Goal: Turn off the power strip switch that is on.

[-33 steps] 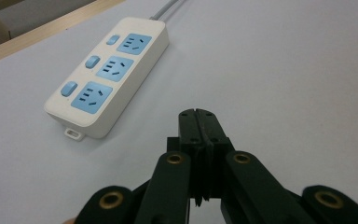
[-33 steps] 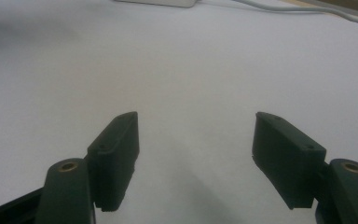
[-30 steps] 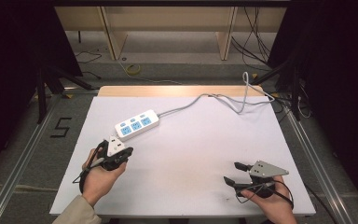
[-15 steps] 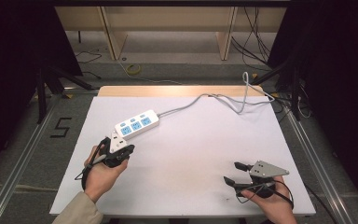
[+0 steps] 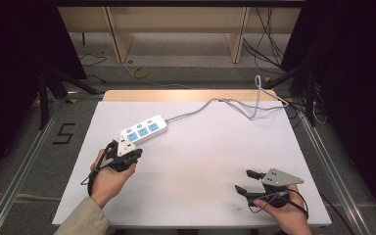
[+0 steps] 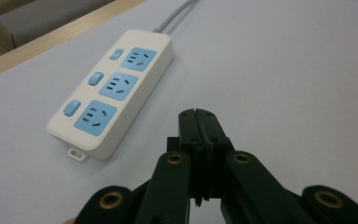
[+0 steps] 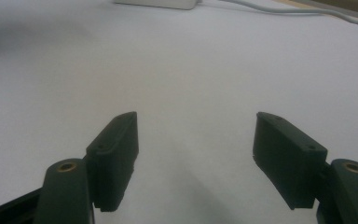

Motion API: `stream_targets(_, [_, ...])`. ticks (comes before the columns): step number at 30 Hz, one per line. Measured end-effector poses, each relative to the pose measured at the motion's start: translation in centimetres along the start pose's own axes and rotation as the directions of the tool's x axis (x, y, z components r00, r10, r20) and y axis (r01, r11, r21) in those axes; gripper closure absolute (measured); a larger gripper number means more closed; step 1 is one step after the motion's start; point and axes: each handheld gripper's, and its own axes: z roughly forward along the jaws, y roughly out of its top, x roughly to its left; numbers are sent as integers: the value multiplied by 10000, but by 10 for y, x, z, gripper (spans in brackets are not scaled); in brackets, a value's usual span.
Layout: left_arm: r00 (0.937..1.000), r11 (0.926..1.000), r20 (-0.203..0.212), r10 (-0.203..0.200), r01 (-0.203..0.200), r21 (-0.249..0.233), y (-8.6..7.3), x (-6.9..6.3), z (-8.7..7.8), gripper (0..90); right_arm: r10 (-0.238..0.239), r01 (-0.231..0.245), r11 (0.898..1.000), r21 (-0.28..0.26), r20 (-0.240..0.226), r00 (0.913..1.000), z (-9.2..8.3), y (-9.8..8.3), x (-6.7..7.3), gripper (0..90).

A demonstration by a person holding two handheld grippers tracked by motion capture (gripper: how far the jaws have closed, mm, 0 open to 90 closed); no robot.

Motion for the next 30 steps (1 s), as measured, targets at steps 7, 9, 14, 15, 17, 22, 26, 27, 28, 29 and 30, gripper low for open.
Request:
stream_targets(7, [10000,9999,-14,68,-68,76,6,1,4,896,10,-10,10000,15,-4,10000,0,0,0,321])
stream_targets(9, [10000,9999,-3,64,-64,81,7,2,6,896,-4,4,10000,32,-13,10000,0,0,0,321])
stream_targets(14, [10000,9999,6,59,-59,145,11,4,9,896,15,-15,10000,14,-1,10000,0,0,0,321])
stream_targets(15, [10000,9998,39,64,-65,170,12,4,10,896,7,-7,10000,14,-4,10000,0,0,0,321])
stream_targets(17, [10000,9998,17,86,-87,205,14,5,11,896,21,-21,10000,2,-11,10000,0,0,0,321])
stream_targets(22, [10000,9997,25,57,-58,250,19,7,14,896,21,-21,10000,24,-23,10000,0,0,-1,321])
stream_targets(26, [10000,9995,51,67,-69,293,22,9,17,896,-6,6,10000,15,-21,10000,0,0,-1,322])
stream_targets(27, [9999,9994,54,89,-90,335,23,9,18,896,0,0,10000,20,-27,10000,0,0,-1,322])
stream_targets(28, [9999,9994,51,112,-113,319,24,9,19,896,19,-19,10000,21,-31,10000,0,0,-1,322])
stream_targets(29, [9999,9993,43,108,-110,355,25,10,19,896,19,-19,10000,20,-30,10000,0,0,-1,322])
stream_targets(30, [9999,9993,47,126,-128,342,26,10,20,896,20,-20,10000,25,-27,10000,0,0,-1,322])
